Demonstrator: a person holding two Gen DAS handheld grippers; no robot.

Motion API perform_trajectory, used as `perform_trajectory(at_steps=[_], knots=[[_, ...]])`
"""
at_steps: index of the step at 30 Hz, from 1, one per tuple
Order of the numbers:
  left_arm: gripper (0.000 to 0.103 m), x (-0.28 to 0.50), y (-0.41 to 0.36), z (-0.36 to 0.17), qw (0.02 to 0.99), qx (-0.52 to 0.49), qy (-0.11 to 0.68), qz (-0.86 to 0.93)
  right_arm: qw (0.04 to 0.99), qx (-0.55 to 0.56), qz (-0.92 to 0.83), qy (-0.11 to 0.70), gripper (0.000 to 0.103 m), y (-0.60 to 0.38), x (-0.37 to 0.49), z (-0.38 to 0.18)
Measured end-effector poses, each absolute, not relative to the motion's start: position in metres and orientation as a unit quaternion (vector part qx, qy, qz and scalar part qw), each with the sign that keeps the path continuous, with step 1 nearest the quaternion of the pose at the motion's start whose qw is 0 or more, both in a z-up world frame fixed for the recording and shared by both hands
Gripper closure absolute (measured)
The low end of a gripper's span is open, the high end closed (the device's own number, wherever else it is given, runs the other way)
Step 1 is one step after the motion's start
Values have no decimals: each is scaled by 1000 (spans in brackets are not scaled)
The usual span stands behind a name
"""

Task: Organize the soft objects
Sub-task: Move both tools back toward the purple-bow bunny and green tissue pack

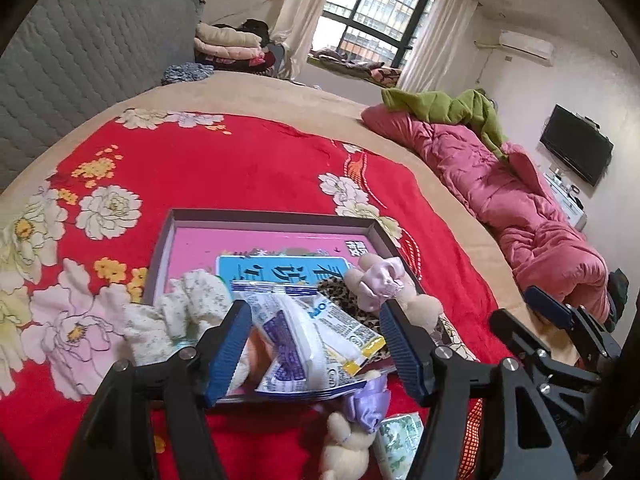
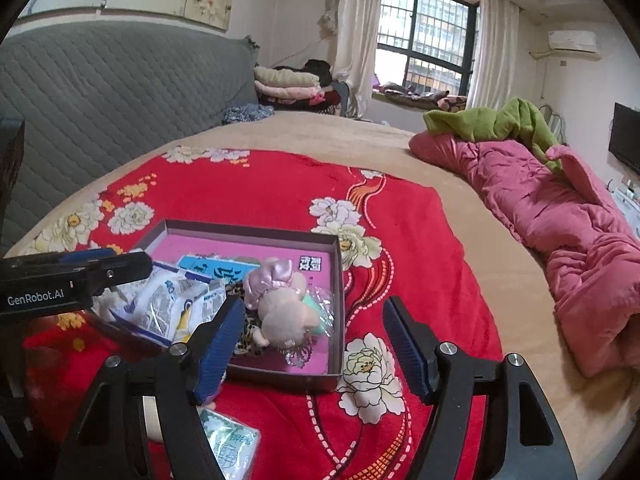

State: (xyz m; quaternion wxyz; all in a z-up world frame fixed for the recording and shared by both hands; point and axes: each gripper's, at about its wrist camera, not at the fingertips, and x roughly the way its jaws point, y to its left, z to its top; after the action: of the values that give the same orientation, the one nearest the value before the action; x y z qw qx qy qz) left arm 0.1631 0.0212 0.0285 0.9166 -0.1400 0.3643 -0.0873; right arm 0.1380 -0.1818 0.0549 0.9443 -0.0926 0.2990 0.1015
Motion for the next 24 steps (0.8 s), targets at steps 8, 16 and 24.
perform_trajectory(at_steps=[8,16,24], knots=[[37,145,42,37,920,-144,359,-60,947,-73,110,292,30,-185,125,65],[37,123,55,40,919,-141,367,-41,947,-60,120,292,29,-185,108,67],[37,95,30,39,916,-108,383,-56,942,-66,136,298,29,-181,85,64]])
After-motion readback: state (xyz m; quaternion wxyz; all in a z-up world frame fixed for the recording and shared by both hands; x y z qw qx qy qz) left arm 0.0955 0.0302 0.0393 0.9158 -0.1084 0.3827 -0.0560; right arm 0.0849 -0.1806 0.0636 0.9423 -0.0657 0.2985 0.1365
